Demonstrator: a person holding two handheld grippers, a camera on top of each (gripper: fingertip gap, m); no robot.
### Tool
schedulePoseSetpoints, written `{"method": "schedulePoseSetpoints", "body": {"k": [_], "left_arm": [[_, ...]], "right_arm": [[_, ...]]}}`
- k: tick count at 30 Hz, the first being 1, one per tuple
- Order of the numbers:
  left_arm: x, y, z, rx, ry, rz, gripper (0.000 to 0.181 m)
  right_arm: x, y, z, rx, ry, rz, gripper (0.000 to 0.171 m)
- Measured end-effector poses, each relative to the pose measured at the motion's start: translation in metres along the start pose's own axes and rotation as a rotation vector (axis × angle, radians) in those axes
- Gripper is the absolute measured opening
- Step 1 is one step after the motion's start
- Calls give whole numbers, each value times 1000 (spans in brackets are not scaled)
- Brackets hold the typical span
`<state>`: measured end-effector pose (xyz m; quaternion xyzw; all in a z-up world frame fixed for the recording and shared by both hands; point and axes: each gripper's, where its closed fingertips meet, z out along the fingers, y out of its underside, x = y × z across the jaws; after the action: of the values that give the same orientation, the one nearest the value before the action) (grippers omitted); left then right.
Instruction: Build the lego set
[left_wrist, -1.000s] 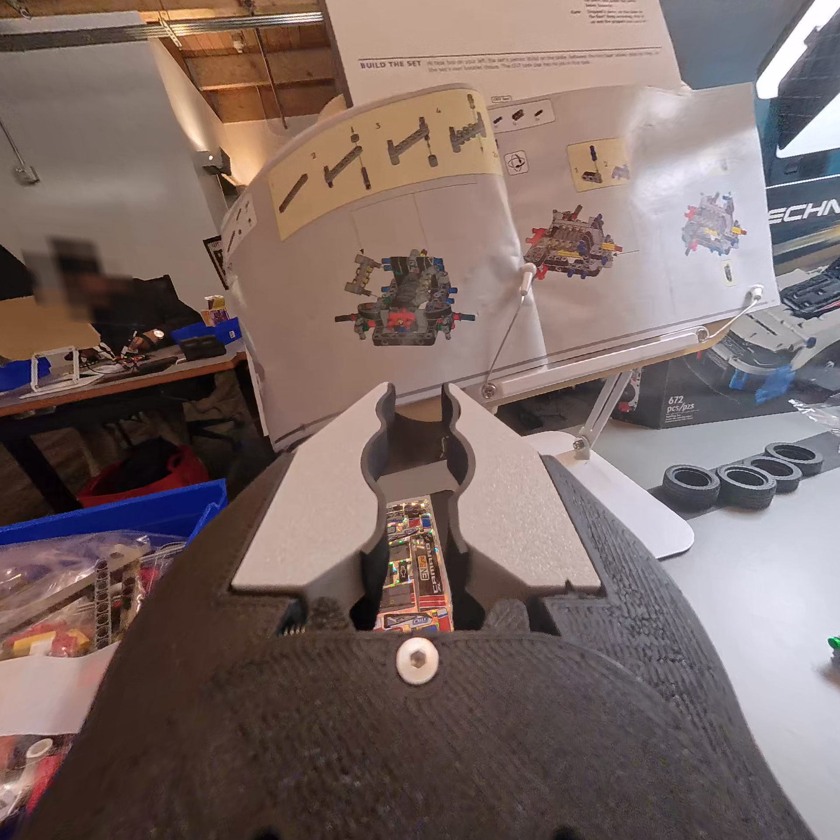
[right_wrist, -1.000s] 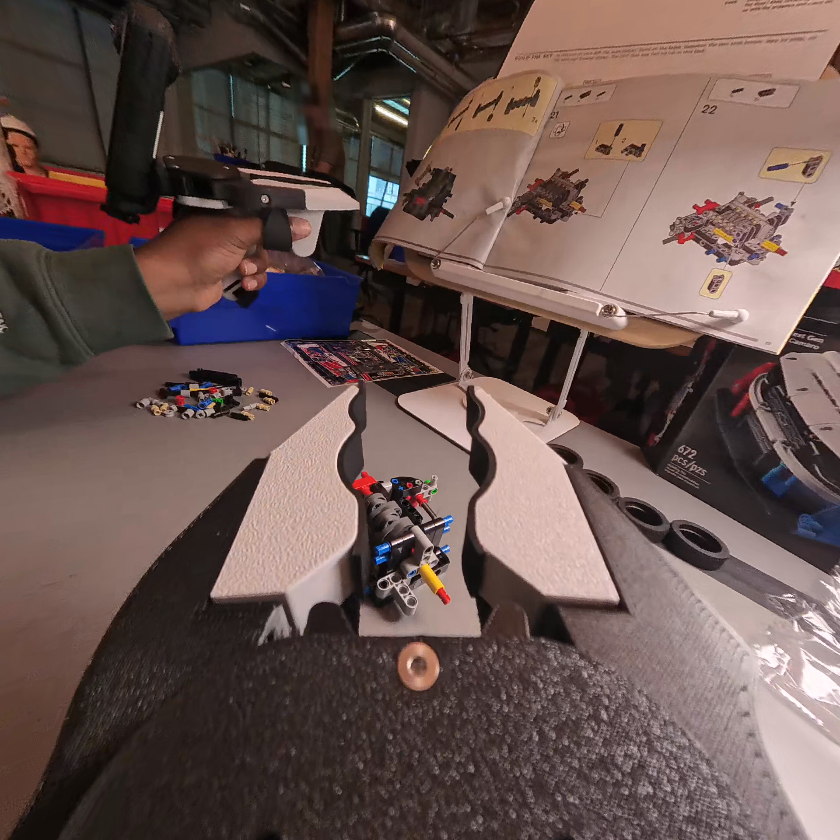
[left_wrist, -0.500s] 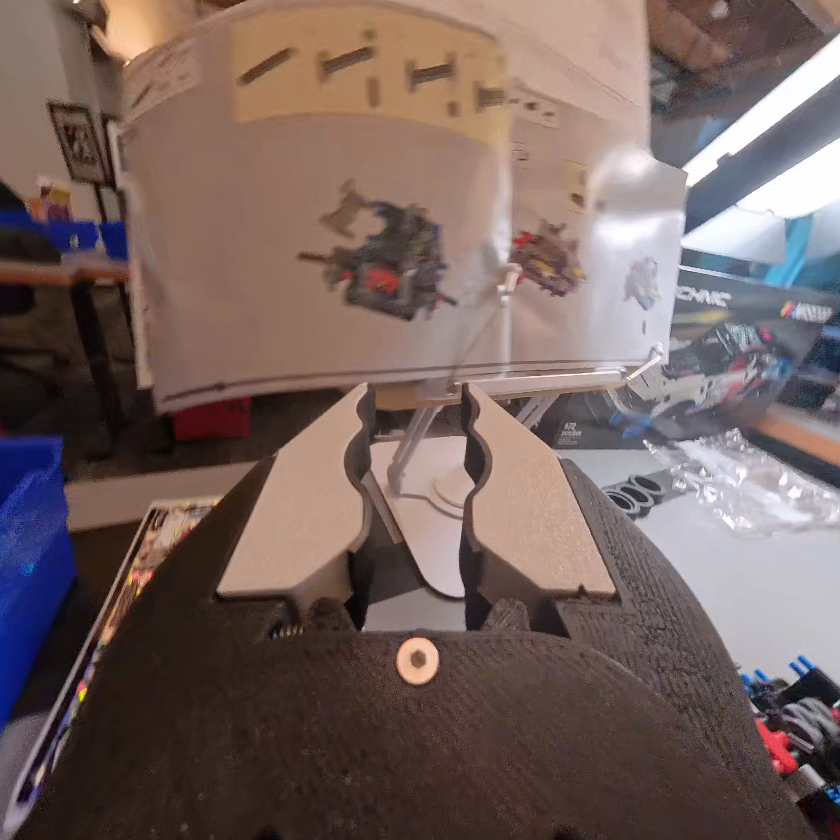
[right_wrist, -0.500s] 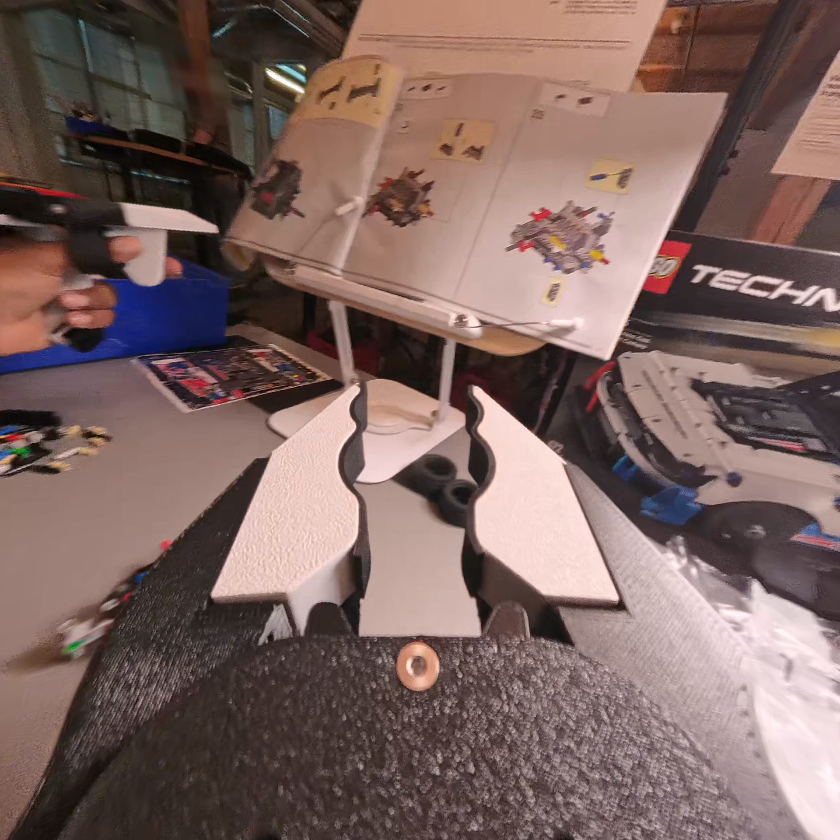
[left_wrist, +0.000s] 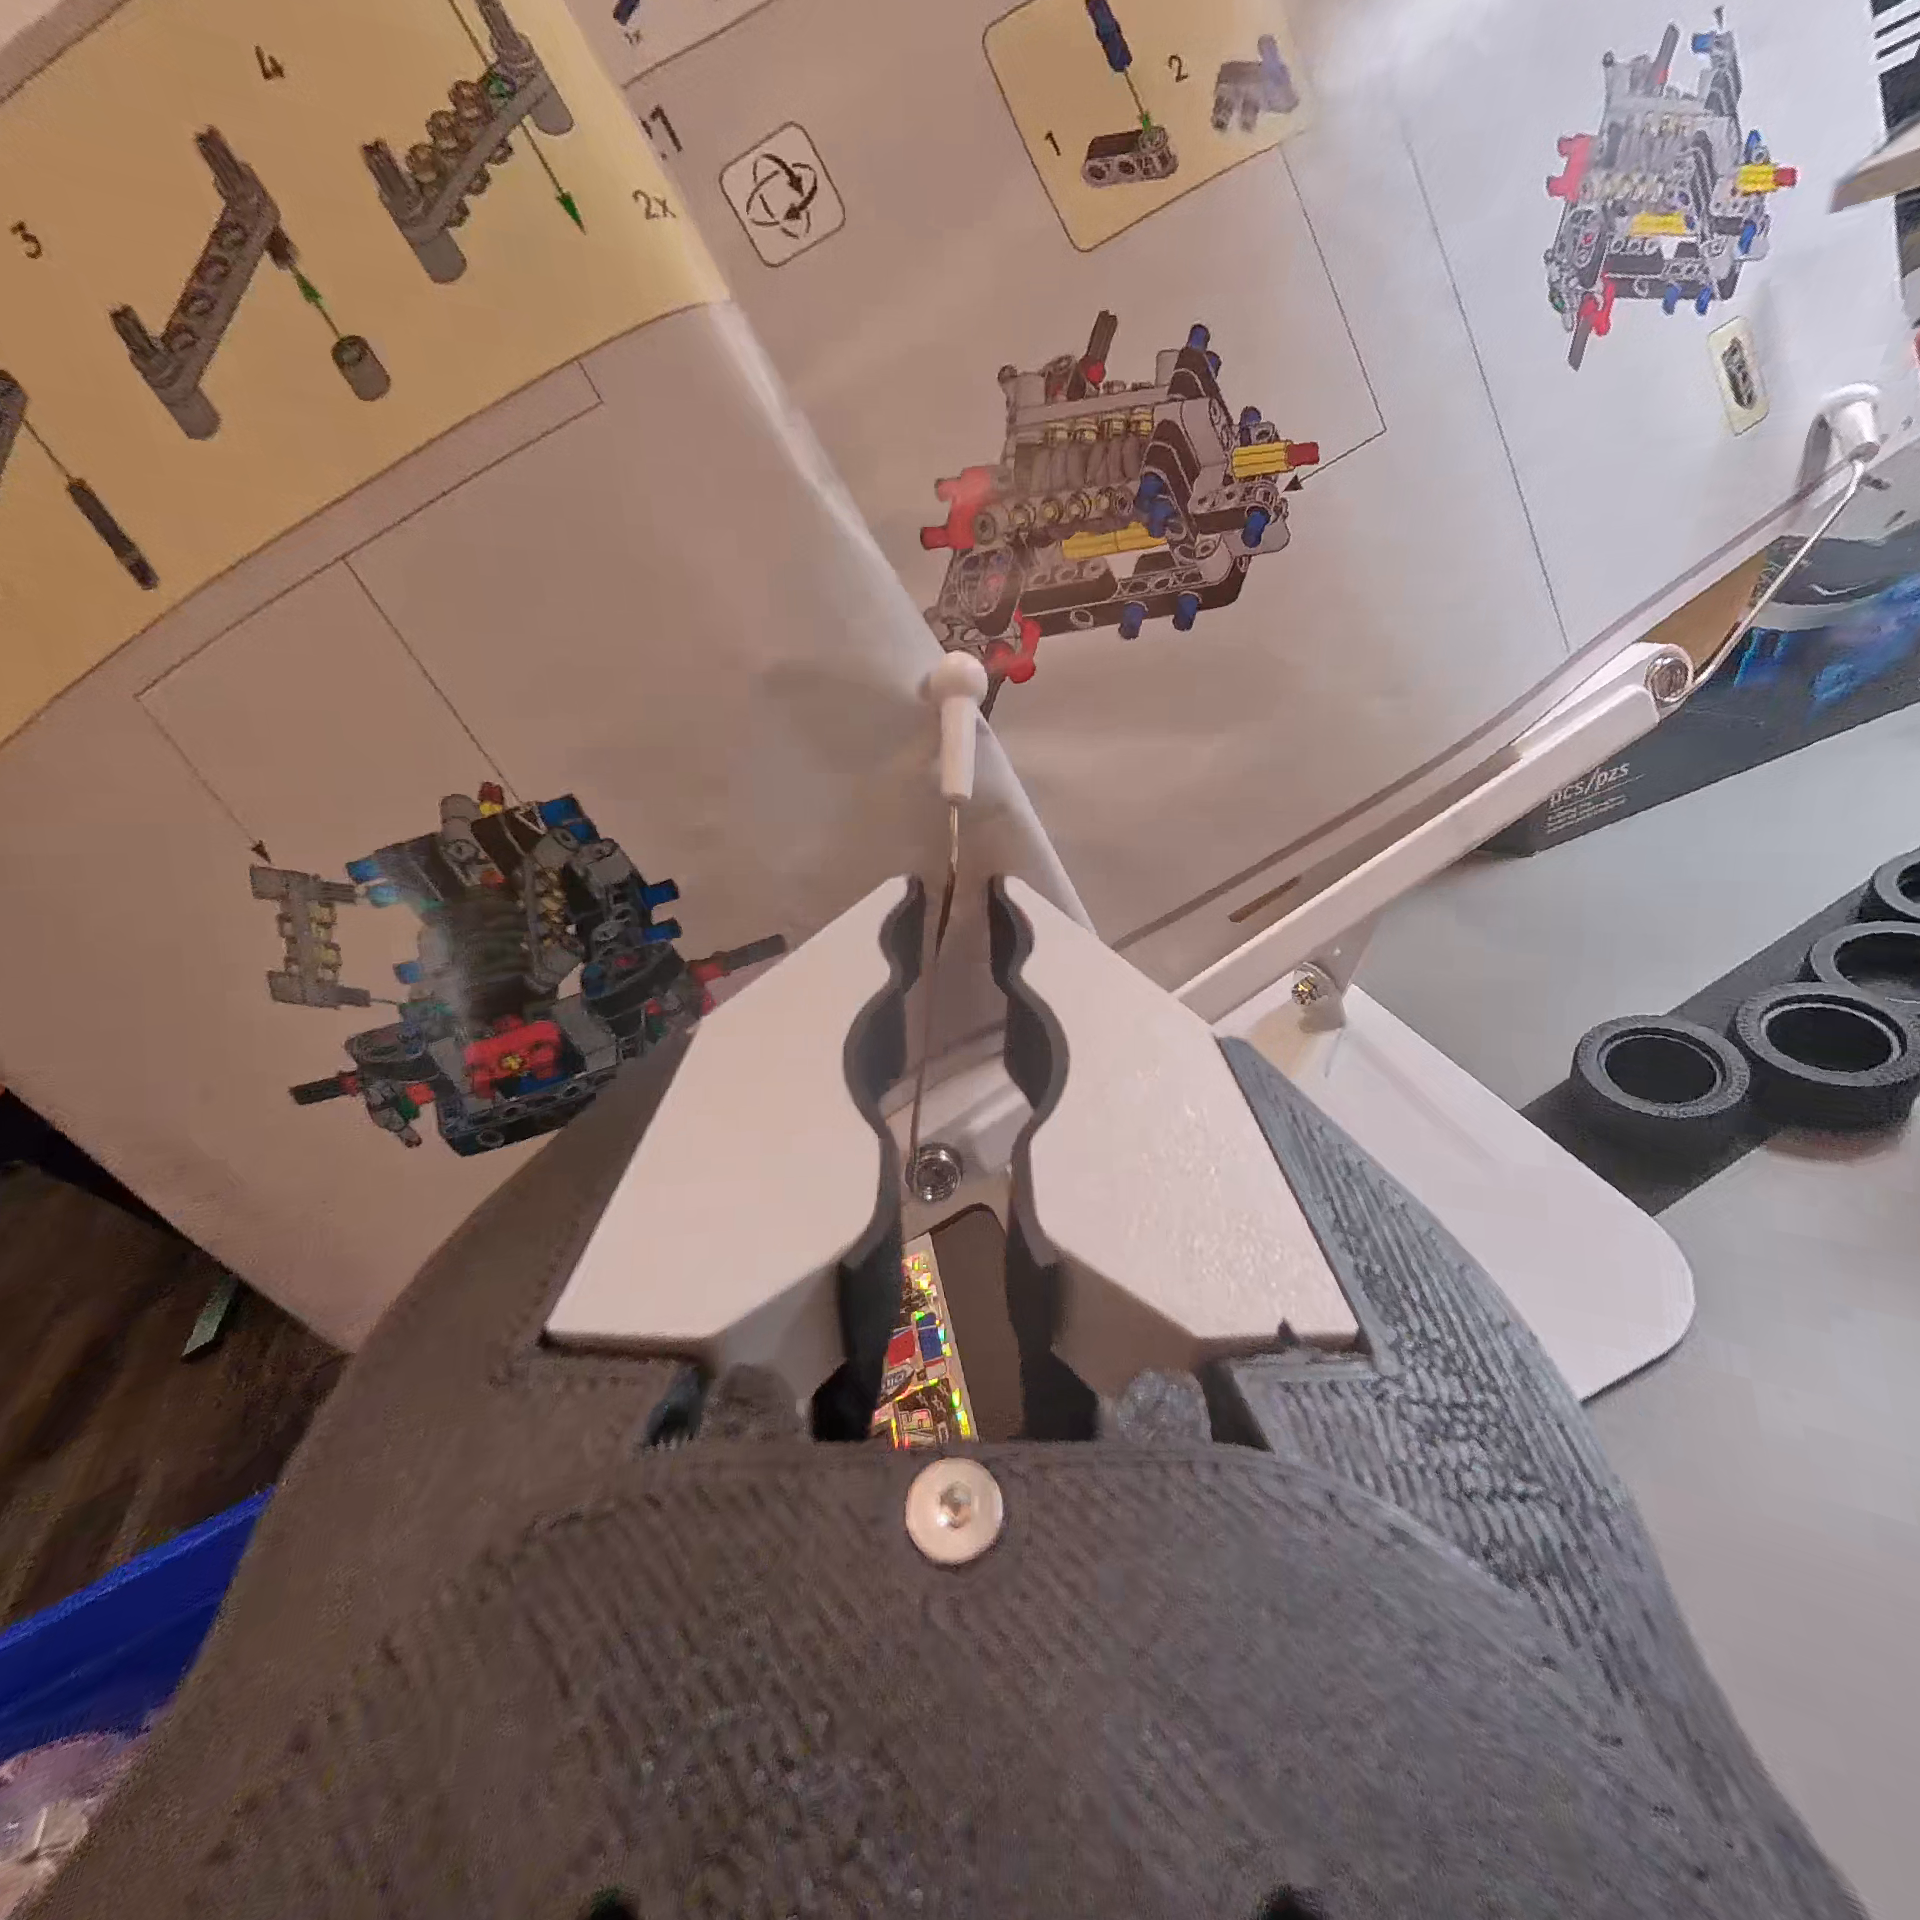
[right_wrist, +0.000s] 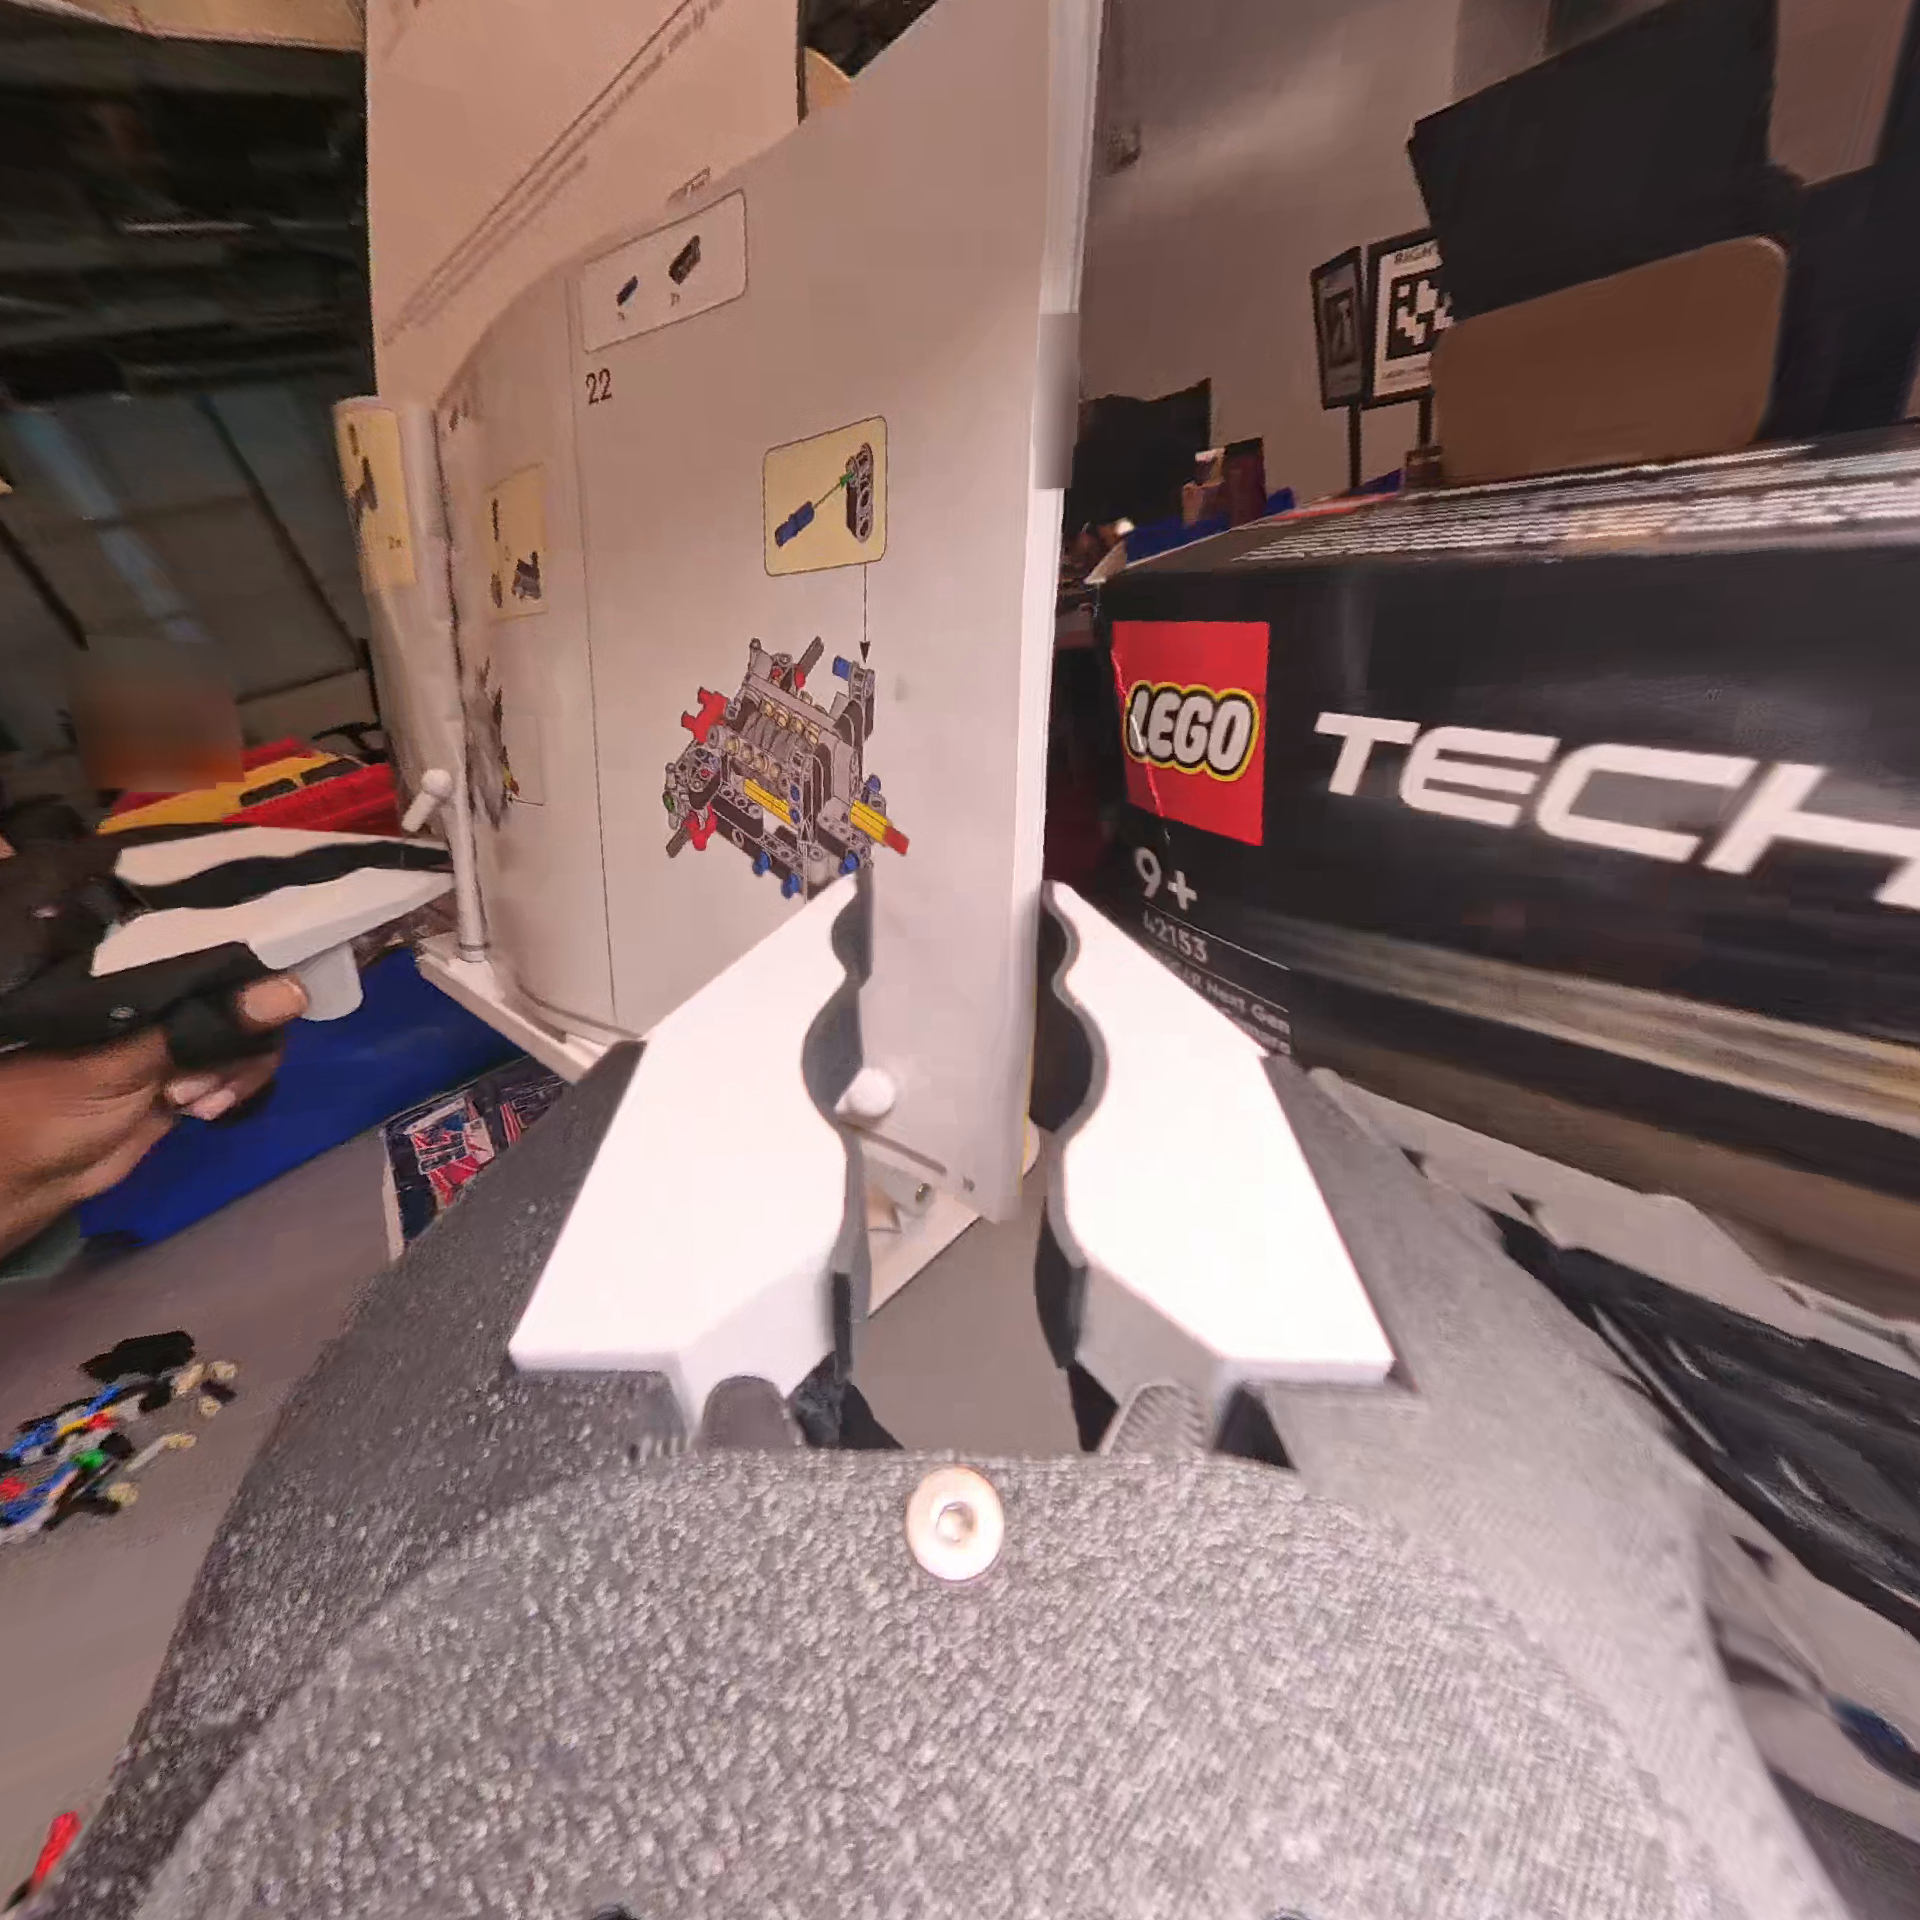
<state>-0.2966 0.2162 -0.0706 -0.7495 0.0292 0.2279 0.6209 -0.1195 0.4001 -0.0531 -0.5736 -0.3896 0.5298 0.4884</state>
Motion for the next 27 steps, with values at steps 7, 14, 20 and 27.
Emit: {"method": "schedulePoseSetpoints", "body": {"k": [7,14,20,27], "left_arm": [[-2,2,-2,-10,-12,79,0],[-1,3,-3,-51,-4,102,0],[0,4,3,-49,-14,-3,0],[3,5,-7,-39,-4,3,19]], "right_arm": [[-3,-3,-8,7,-33,-76,2],[21,-4,-37,13,29,-115,1],[29,-3,-33,-33,133,-165,9],[14,-19,-65,2,225,-221,42]]}}
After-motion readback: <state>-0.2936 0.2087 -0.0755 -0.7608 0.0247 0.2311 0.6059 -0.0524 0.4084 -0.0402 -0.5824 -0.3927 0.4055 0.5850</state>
